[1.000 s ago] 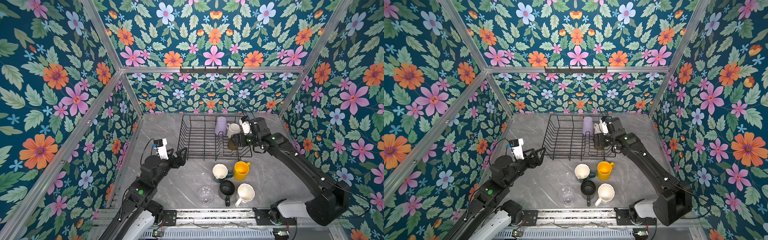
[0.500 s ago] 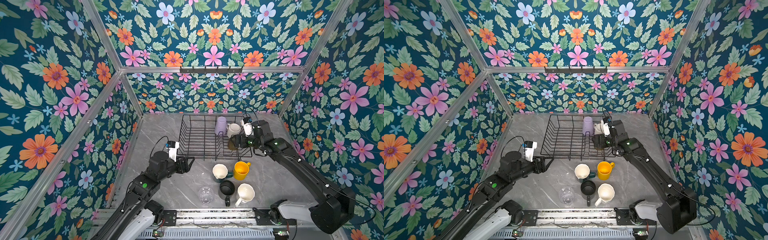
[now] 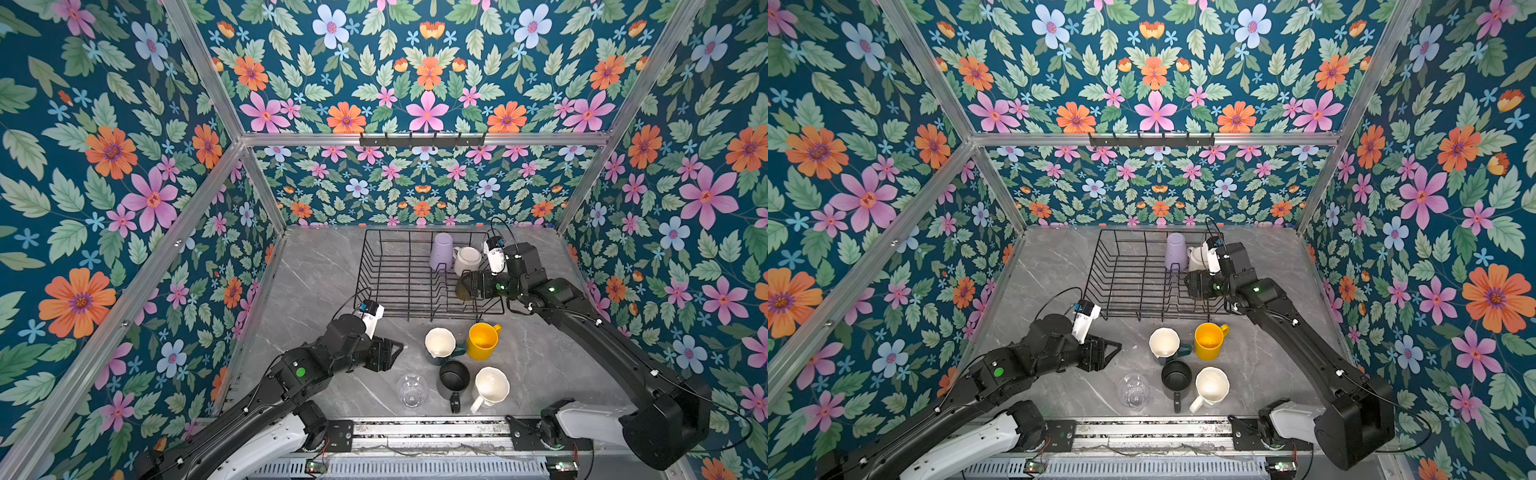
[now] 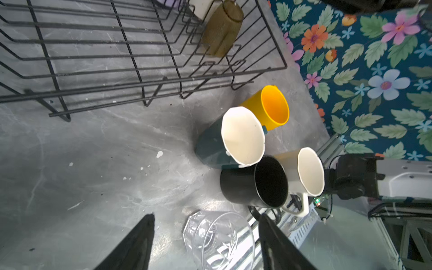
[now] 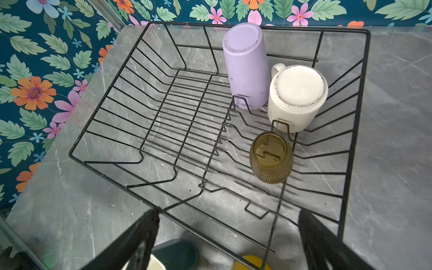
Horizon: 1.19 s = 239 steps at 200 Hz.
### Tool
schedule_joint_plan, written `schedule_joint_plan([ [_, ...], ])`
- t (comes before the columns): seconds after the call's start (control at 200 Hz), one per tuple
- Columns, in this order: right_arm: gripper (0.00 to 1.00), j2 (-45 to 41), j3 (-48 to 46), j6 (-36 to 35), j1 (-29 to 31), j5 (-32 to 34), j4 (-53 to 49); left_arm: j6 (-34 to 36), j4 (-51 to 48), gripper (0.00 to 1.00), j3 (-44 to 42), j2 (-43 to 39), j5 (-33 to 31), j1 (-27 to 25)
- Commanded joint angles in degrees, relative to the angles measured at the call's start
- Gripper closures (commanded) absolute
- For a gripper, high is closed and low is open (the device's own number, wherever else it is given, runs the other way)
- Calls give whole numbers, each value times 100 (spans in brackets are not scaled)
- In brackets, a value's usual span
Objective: Load the cups into the dish rack
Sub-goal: 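Reach the left gripper down to the clear glass and grasp it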
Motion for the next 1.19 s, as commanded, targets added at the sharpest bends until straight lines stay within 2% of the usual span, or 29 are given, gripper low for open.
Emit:
schedule_joint_plan([
  [0.0, 7, -46, -13, 17, 5, 46, 139, -105, -234, 30, -19, 124, -62, -264],
  [0.255, 7, -68, -31, 30, 3, 63, 104, -298, -657, 30, 154, 937, -601, -1301],
  [0.405, 7, -68, -65, 36, 3, 37, 130, -420, -833, 30, 200, 1352, -842, -1646],
  [0.635, 7, -93, -110, 44, 10, 18, 149, -443, -867, 33, 267, 1775, -1000, -1767],
  [1.19, 7, -165, -232, 17, 4, 60, 180, -460, -905, 49, 384, 2465, -1244, -1773],
])
